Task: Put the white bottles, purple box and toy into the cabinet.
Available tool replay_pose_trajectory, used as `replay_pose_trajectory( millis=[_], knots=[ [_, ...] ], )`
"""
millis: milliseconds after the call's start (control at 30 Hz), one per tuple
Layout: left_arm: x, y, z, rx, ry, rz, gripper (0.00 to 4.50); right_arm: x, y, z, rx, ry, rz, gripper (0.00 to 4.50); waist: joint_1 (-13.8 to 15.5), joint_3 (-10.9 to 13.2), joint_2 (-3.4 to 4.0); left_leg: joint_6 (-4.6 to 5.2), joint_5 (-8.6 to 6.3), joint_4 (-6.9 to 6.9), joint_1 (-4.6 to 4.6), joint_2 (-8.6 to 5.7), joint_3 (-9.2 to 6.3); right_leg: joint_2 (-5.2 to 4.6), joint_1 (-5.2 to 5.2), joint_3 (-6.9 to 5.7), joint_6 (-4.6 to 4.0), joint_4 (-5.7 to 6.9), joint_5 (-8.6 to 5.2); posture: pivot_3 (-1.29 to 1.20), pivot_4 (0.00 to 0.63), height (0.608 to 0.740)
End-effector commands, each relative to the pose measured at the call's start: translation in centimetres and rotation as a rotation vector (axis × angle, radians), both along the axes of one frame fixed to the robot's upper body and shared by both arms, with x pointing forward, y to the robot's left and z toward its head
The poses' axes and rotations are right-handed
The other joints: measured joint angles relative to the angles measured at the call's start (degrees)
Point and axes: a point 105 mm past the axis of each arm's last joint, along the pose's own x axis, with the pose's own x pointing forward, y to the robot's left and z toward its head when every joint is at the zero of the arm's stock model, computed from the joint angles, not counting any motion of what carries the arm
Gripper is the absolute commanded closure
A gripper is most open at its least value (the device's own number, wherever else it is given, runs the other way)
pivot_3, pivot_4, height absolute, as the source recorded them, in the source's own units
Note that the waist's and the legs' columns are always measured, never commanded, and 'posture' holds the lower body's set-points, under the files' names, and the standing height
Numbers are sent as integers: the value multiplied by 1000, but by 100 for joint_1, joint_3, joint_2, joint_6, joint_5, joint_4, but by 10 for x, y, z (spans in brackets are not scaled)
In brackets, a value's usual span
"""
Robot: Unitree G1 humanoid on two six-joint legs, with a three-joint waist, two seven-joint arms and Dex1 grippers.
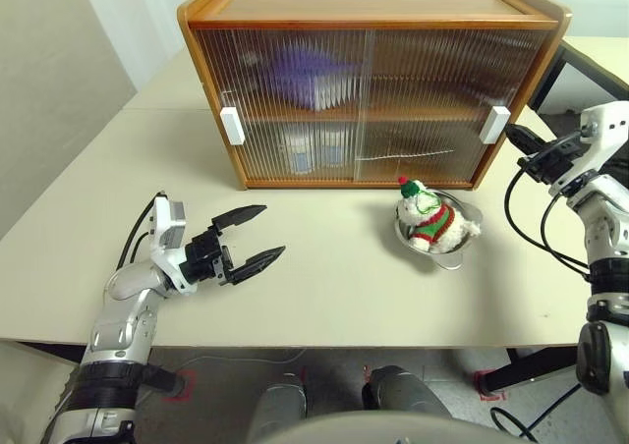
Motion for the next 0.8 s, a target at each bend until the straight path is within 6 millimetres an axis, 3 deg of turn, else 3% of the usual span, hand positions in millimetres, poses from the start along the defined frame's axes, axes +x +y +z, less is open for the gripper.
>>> replay_pose_trajectory(
  millis=[33, 133, 800],
  knots=[
    [1, -1, -4, 23, 2, -3, 0, 4, 1, -2, -8, 10, -8, 4481, 4, 0, 0, 0, 0, 0, 0, 0, 0, 0, 0, 0, 1, 0, 0, -121, 0, 740],
    [1, -1, -3, 22, 0, 0, 0, 4, 8, -2, 4, 8, 22, 4481, 11, 0, 0, 0, 0, 0, 0, -1, 0, 0, 0, 0, 1, 0, 0, -121, 0, 740],
    [0, -1, -4, 23, -1, 16, 0, 14, 109, -6, 93, 11, 354, 4481, 20, -1, 4, 0, 0, -3, 0, 7, -11, 6, -5, -5, -41, 0, 14, -102, 0, 740]
  ],
)
